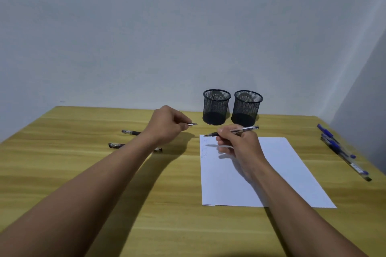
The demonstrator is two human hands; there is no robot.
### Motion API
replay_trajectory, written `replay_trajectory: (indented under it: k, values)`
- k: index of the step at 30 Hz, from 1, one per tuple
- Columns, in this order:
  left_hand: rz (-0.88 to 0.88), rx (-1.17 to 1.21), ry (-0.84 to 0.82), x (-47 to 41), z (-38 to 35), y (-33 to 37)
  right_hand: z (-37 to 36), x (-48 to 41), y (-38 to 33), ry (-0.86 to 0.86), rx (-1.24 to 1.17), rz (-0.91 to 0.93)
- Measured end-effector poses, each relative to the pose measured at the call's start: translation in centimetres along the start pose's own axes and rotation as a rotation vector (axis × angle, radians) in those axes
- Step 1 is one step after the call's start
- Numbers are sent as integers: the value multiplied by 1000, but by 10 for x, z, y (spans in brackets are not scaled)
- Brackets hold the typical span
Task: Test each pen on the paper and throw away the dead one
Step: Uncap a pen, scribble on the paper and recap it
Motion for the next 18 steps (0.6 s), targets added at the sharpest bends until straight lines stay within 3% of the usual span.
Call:
replay_trajectory:
  k: [10,18]
  values:
    - [-42,-263,-39,-27,-53,-8,-3,-2,15,20,117,21]
    - [-81,-331,-95,28,-25,4,-6,3,13,-1,190,16]
Point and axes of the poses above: each hand's wrist, its own x-axis away from the middle knuckle, its own z-axis out of the back of the hand, y = z × x, the point moved 8 cm from there along -x, towards the middle knuckle, and after that the axes turned 7 degrees about y, right-handed, at the moved point
